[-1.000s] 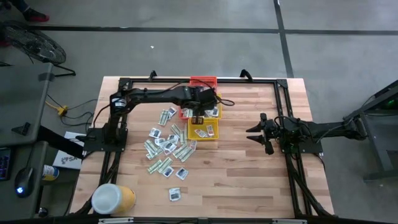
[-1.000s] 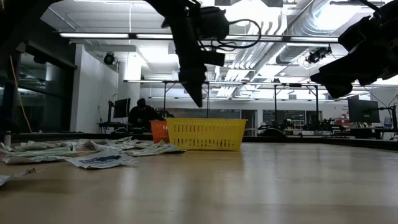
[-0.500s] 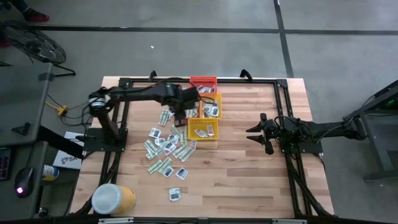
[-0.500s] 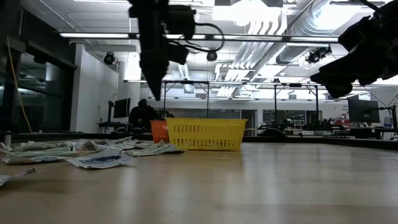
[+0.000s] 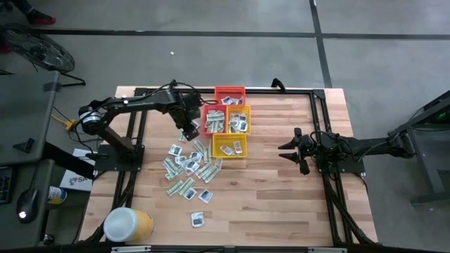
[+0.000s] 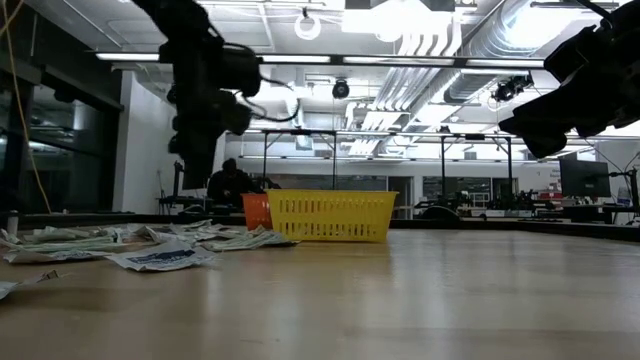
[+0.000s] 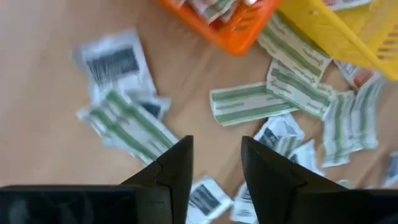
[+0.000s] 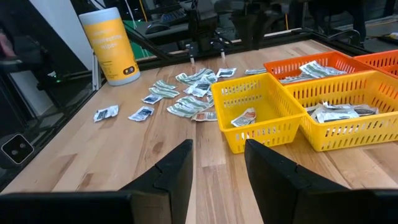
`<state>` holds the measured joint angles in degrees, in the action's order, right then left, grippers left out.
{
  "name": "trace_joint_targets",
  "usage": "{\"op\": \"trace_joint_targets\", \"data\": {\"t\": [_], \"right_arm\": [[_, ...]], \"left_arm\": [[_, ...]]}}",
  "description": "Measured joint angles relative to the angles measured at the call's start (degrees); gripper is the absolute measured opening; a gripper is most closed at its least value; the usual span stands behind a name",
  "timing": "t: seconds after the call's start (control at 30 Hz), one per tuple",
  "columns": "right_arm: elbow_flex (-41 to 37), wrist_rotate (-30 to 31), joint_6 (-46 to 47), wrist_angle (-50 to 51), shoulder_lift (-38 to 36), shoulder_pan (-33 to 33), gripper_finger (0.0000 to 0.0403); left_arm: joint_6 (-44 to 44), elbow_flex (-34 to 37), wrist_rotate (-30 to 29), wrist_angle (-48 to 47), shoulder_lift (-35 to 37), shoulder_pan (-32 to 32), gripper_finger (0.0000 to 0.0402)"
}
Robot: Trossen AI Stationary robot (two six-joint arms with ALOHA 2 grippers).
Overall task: Pick & Place First Aid Supplies
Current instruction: Put the bandage into the bottom orange bin
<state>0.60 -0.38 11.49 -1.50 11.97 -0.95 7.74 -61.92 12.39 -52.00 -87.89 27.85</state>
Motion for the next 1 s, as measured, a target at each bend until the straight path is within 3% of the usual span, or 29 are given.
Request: {"op": "trace_joint_targets", "data": {"t": [0.17,0.6,0.8,1.0], "right_arm": [[0.0,0.0,0.0,0.0,0.0,0.0,0.0139],[0.0,0.0,0.0,0.0,0.0,0.0,0.0139],[0.0,0.0,0.0,0.0,0.0,0.0,0.0139],[0.0,0.0,0.0,0.0,0.0,0.0,0.0139]], "left_arm": [[9.6,5.4,3.7,2.3,2.4,2.0,0.0133],[30.6,21.1,2.9,15.2,10.1,3.5,0.0133],[36.6,23.8,-1.2,17.3,10.1,4.9,0.0134],[37.6,24.0,-1.3,20.1,10.1,4.8,0.0134]]}}
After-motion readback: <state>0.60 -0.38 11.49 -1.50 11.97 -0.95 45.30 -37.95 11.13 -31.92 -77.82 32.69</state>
